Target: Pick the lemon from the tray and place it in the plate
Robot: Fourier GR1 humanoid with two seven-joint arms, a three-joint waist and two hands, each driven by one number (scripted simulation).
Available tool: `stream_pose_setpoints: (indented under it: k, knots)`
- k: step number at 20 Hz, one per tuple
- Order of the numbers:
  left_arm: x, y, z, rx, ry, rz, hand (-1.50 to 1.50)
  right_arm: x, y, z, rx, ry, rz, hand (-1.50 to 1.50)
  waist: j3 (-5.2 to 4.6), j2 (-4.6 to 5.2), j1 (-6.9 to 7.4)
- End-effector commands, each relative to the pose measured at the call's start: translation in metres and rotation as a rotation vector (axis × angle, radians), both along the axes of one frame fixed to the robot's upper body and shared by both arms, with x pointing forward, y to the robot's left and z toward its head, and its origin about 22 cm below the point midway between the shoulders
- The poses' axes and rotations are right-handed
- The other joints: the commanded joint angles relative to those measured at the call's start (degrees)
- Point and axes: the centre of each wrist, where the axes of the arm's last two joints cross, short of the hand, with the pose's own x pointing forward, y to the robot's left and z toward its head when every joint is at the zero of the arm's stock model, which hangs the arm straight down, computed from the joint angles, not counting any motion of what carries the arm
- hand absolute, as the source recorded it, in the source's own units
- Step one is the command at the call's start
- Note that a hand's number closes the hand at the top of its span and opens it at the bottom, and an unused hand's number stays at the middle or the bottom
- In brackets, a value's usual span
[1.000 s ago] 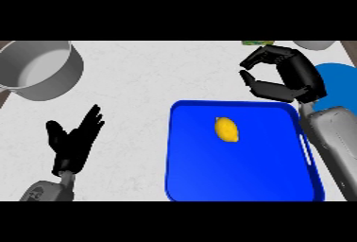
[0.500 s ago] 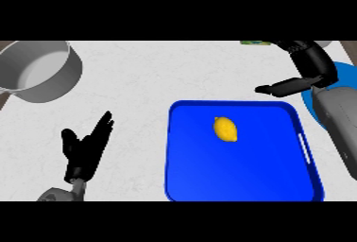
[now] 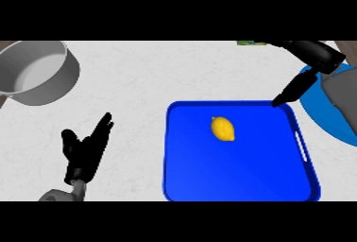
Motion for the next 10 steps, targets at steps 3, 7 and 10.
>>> stream_pose_setpoints:
  k: [3,7,10]
  knots:
    - [-0.008,0.015,-0.009,-0.01,0.048,0.003,0.0,-0.011,0.029,-0.004,-0.242,0.012,0.049,-1.5,-0.16,-0.16,-1.07]
    - [-0.009,0.008,0.014,0.0,0.03,0.028,0.0,-0.032,0.061,-0.016,-0.286,0.018,0.053,-1.5,-0.12,-0.37,-1.29]
    - [-0.008,0.021,-0.006,0.002,0.02,0.005,0.0,-0.046,0.061,-0.031,-0.301,0.012,0.025,-1.5,-0.14,-0.13,-1.26]
